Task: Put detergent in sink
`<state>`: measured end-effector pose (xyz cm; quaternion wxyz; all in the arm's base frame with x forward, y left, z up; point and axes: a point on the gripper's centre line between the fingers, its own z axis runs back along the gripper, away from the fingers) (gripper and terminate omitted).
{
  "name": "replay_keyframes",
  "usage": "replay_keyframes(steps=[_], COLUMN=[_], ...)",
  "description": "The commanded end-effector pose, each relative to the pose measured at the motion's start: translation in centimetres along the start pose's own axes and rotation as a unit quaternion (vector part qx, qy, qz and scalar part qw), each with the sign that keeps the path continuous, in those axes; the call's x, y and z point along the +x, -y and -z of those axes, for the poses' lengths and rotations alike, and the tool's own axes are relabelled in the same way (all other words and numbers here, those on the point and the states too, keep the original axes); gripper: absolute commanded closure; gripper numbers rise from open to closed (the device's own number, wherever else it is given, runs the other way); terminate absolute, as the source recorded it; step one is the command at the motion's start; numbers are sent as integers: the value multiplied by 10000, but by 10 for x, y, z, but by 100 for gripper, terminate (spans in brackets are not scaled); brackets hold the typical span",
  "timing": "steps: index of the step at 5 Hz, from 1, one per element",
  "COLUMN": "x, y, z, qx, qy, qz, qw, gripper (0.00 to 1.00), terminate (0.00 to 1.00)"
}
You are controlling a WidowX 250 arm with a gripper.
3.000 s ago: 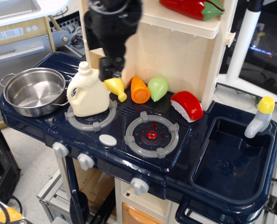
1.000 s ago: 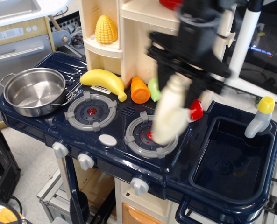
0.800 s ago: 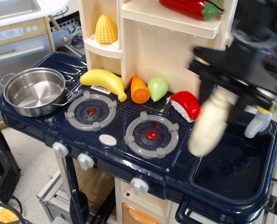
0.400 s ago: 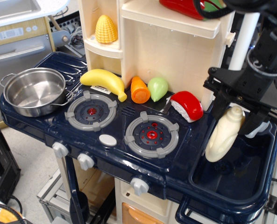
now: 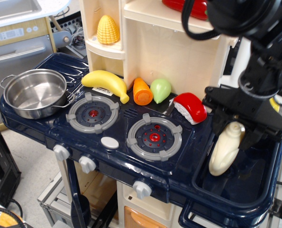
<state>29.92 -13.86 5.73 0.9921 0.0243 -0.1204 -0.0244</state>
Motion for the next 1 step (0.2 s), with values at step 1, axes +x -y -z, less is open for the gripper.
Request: replay_keyframes(steps=[1], x=[16], y=[1], z=[-14], qx=[-175], qy=[159], qz=[-35], qw=[9997], gripper=[0], terminate=[100])
